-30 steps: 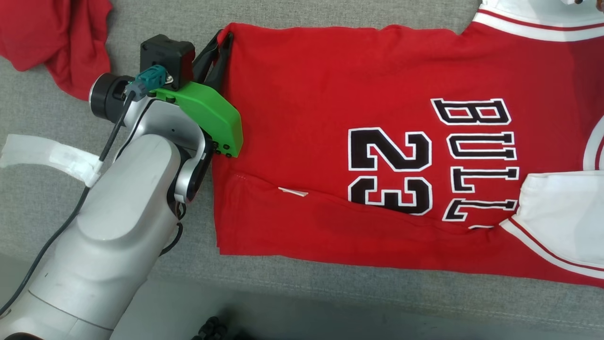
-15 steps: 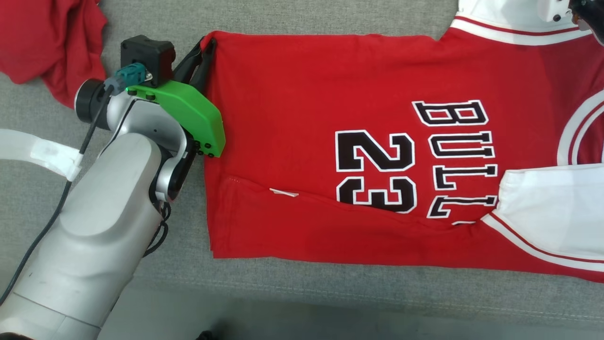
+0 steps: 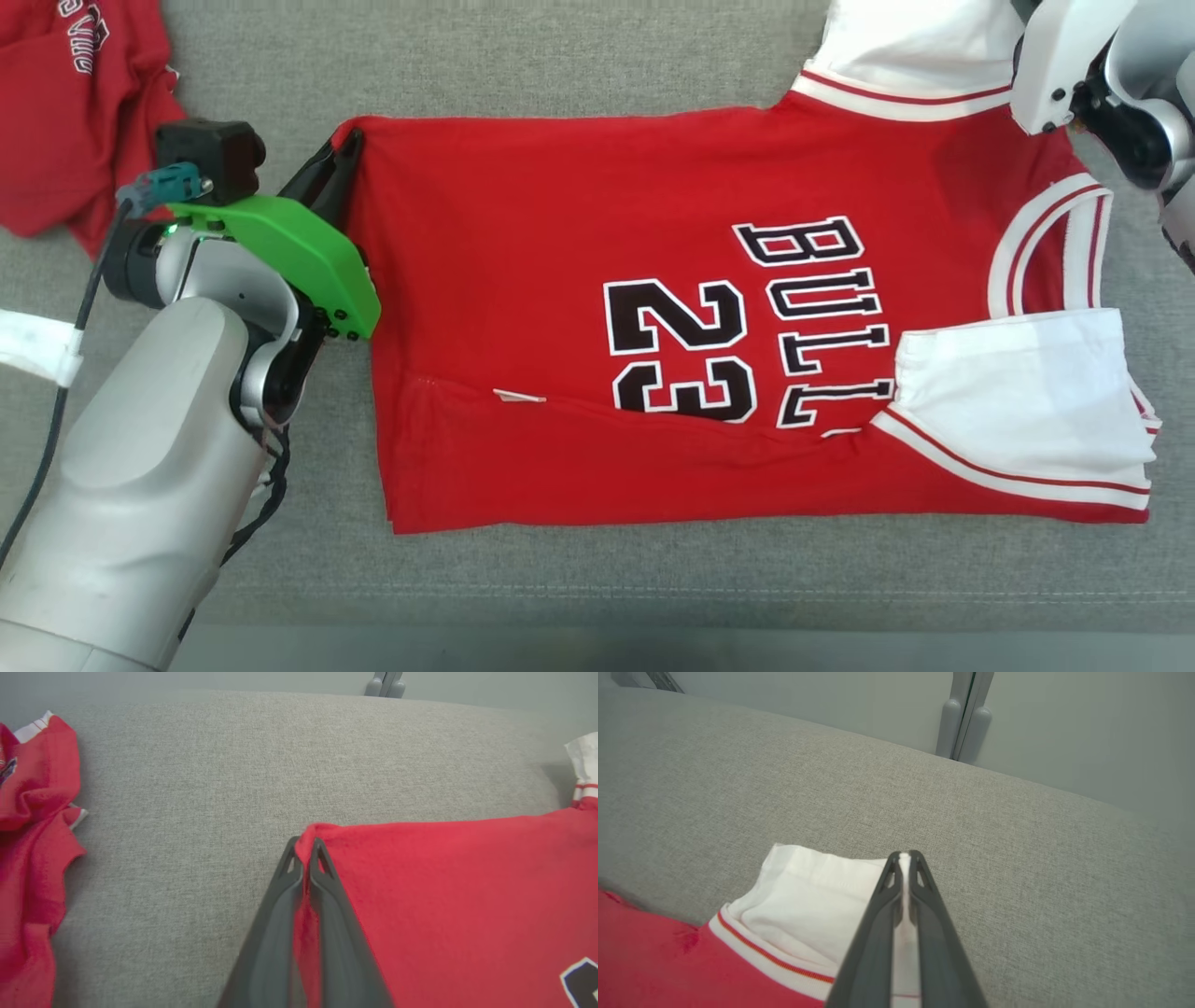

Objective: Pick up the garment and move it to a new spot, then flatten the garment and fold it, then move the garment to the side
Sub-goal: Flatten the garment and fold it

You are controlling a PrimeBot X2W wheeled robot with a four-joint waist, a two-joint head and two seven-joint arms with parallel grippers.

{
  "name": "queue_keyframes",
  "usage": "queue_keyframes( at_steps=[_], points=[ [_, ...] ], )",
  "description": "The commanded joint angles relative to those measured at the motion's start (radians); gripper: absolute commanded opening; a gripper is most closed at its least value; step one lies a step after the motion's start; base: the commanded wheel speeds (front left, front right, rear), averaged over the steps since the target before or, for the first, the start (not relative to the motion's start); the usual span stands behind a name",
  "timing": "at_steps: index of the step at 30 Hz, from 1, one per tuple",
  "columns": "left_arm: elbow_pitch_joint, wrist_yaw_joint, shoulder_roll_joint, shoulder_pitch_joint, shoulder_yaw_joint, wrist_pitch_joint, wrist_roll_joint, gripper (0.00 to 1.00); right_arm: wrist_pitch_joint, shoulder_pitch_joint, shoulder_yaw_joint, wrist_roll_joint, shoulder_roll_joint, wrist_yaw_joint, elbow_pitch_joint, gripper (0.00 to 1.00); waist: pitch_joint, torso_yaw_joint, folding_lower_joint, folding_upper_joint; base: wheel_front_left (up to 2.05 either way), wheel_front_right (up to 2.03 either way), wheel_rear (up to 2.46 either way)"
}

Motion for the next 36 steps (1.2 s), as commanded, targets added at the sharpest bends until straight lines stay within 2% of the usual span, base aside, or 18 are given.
queue_keyframes(
  at_steps=[1, 10, 19, 29, 36],
  points=[
    [0.006, -0.008, 0.018, 0.024, 0.009, -0.011, -0.013, 0.00, -0.029, 0.031, 0.011, 0.023, -0.014, -0.002, -0.019, 0.00, -0.049, -0.035, 0.0000, 0.0000, 0.00, 0.00, 0.00],
    [-0.038, -0.041, 0.059, 0.092, 0.003, -0.053, -0.011, 0.00, -0.102, 0.119, 0.062, 0.088, -0.053, -0.002, -0.101, 0.00, -0.108, -0.064, 0.0000, 0.0000, 0.00, 0.00, 0.00],
    [-0.162, -0.058, 0.117, 0.204, -0.009, -0.117, 0.000, 0.00, -0.199, 0.233, 0.079, 0.131, -0.112, -0.002, -0.205, 0.00, -0.150, -0.081, 0.0000, 0.0000, 0.00, 0.00, 0.00],
    [-0.340, -0.011, 0.192, 0.370, -0.001, -0.160, -0.004, 0.00, -0.289, 0.392, 0.033, 0.151, -0.169, -0.002, -0.312, 0.00, -0.173, -0.090, 0.0000, 0.0000, 0.00, 0.00, 0.00],
    [-0.415, 0.018, 0.213, 0.470, -0.006, -0.187, -0.013, 0.00, -0.324, 0.524, -0.010, 0.145, -0.179, -0.002, -0.362, 0.00, -0.184, -0.091, 0.0000, 0.0000, 0.00, 0.00, 0.00]
  ],
)
